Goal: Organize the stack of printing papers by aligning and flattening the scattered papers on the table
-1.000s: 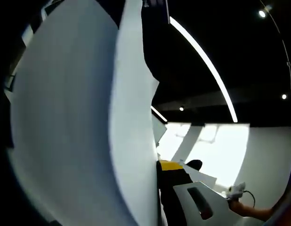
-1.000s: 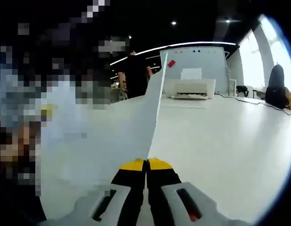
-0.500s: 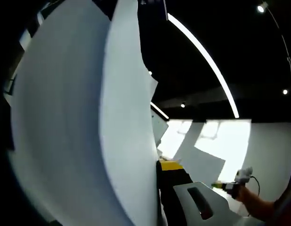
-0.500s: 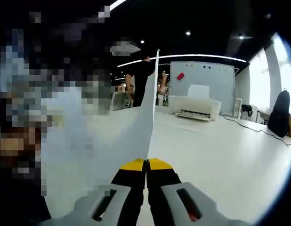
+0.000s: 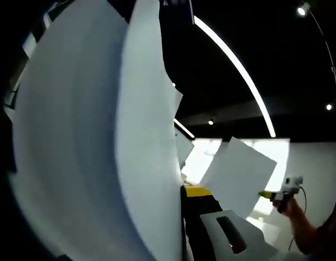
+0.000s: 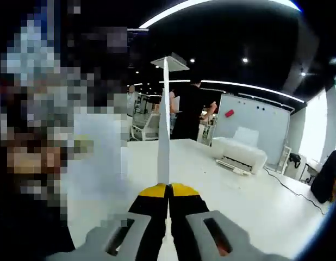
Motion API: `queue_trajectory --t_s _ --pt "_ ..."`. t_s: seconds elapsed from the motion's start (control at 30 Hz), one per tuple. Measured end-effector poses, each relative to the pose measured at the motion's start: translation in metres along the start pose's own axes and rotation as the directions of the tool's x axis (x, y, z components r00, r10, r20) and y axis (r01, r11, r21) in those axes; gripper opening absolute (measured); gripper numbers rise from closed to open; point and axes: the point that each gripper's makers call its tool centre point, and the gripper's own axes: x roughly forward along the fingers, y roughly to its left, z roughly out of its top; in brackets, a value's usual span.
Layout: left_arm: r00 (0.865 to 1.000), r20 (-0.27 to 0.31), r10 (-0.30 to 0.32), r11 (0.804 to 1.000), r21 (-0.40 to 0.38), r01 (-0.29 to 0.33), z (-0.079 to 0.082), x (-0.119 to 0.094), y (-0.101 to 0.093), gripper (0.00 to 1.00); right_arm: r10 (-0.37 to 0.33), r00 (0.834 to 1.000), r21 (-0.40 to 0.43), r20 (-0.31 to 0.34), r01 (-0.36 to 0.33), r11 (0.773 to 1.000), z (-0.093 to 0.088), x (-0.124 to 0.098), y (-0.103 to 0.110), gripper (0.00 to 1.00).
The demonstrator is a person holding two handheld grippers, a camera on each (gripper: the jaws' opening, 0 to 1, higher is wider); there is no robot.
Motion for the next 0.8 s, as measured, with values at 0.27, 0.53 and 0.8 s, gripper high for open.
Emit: queue_trajectory --t_s 0.27,0.53,0.8 --pt "1.0 0.002 -0.001 1.0 -0.002 0.001 0.0 0.001 0.0 0.06 0.11 0.992 -0.007 0.068 -0.11 0.994 0.04 -0.016 0.035 0.0" --pt "1.0 0.008 -0.005 1.0 -0.004 0.005 0.001 0.001 0.0 0.06 0.224 0.969 0.022 0.103 -0.227 0.974 0.069 -0.023 0.059 0.0" --pt "1.0 0.01 -0.009 1.0 -0.009 0.009 0.002 0.001 0.0 0.06 0.34 0.931 0.165 0.131 -0.359 0.919 0.069 -0.008 0.063 0.0"
